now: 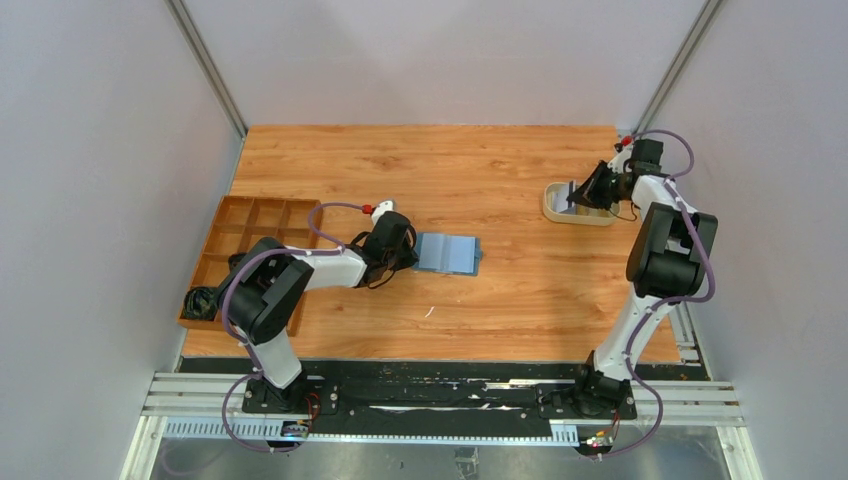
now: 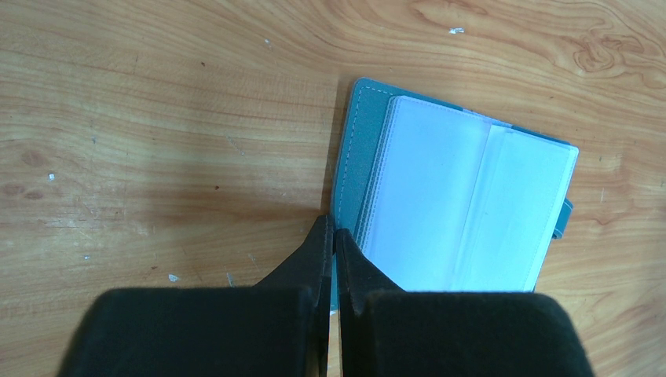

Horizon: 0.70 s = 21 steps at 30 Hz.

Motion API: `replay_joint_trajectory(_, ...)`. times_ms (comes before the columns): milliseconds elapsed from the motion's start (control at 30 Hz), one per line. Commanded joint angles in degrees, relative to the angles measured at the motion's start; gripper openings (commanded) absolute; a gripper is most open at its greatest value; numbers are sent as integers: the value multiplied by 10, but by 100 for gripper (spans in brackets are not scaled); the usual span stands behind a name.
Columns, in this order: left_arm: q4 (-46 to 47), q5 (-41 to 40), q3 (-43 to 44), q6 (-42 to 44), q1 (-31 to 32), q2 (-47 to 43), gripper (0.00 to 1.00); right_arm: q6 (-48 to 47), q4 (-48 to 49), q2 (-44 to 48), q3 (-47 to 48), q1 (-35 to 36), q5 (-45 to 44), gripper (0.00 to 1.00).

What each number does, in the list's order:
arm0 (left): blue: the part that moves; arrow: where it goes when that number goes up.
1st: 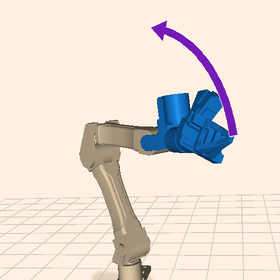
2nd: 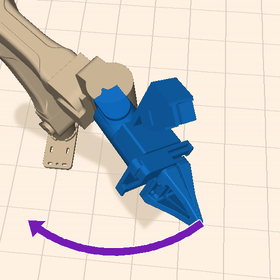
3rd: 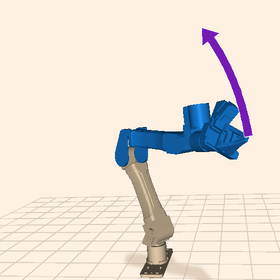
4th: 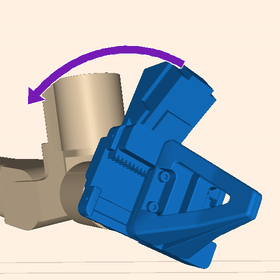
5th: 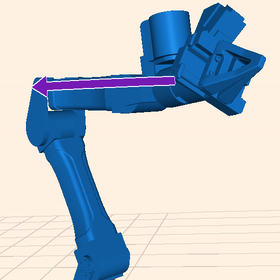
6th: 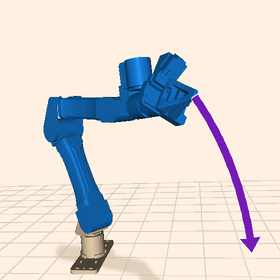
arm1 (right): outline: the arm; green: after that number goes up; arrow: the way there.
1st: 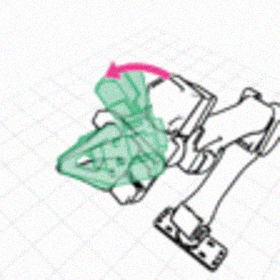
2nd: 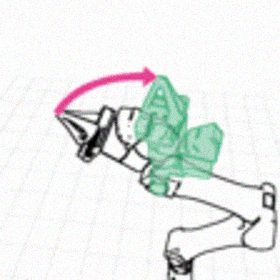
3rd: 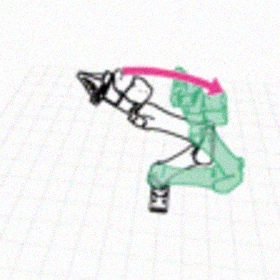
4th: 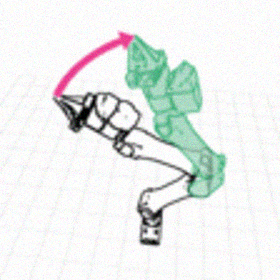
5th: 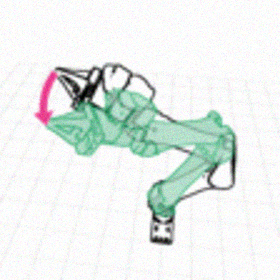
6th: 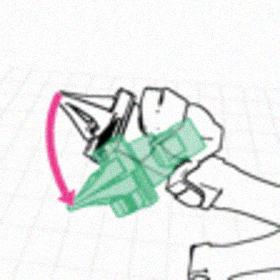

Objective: Take the credit cards out of the card holder

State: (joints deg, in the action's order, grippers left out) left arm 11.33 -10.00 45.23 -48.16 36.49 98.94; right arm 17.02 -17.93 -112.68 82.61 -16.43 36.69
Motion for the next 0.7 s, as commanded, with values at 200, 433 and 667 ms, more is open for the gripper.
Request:
replay_joint_trajectory(200, -69, 4, -21, 18, -1, 14, 0, 8, -22, -46, 47, -9, -6, 4)
replay_joint_trajectory(433, -69, 6, -25, 22, -1, 9, 0, -7, -67, -53, 69, -8, -72, 26)
replay_joint_trajectory(667, -72, 5, -25, 23, -1, 6, 0, -30, -117, -85, 115, -5, -115, 37)
